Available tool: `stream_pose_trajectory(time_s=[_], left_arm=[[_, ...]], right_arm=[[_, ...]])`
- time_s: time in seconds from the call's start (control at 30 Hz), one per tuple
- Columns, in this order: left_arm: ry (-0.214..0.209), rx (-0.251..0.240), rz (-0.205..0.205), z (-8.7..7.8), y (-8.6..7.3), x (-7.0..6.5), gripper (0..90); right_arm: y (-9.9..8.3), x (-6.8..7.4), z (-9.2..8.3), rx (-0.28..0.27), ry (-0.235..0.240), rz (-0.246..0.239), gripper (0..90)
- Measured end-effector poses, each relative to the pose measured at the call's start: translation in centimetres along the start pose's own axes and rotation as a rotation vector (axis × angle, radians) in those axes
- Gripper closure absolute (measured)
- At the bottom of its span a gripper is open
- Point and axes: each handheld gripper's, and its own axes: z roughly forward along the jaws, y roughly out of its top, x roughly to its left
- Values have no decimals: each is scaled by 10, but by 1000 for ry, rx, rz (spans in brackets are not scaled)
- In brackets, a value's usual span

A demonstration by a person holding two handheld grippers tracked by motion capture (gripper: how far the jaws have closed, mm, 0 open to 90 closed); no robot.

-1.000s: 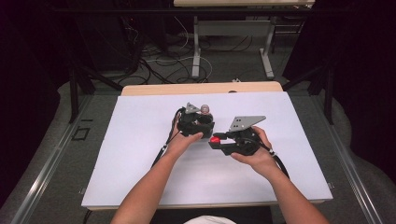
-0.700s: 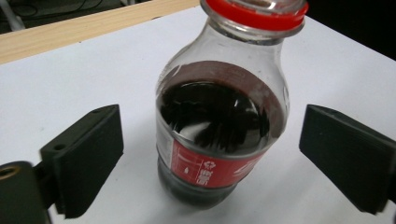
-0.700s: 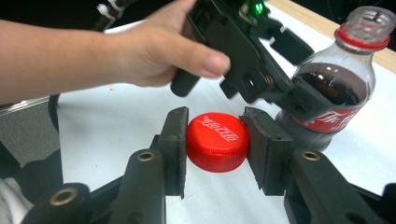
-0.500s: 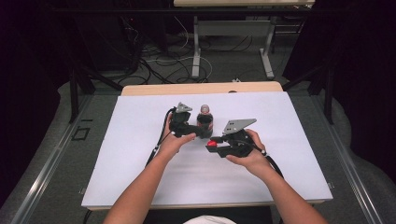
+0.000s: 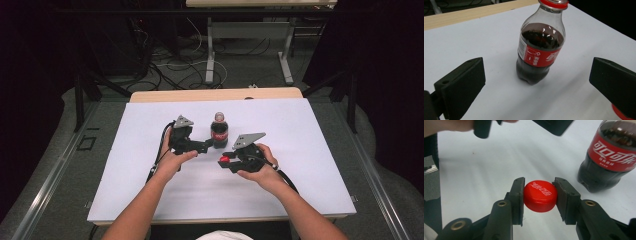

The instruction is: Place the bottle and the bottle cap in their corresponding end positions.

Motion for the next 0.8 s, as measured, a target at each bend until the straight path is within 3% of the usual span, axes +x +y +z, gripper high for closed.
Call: stream_pose_trajectory(time_s=[0.13, 0.4, 0.7, 0.8], left_arm=[[5, -37, -6, -13, -6, -2, 6], [12, -56, -6, -35, -19, -4, 6], [44, -71, -23, -46, -33, 1, 6], [50, -79, -47, -48, -35, 2, 6]], right_arm=[[-4, 1, 5, 31, 6, 7, 610], [-15, 2, 20, 36, 3, 14, 610], [-26, 2, 39, 69, -14, 15, 610], [-30, 3, 44, 81, -18, 24, 610]])
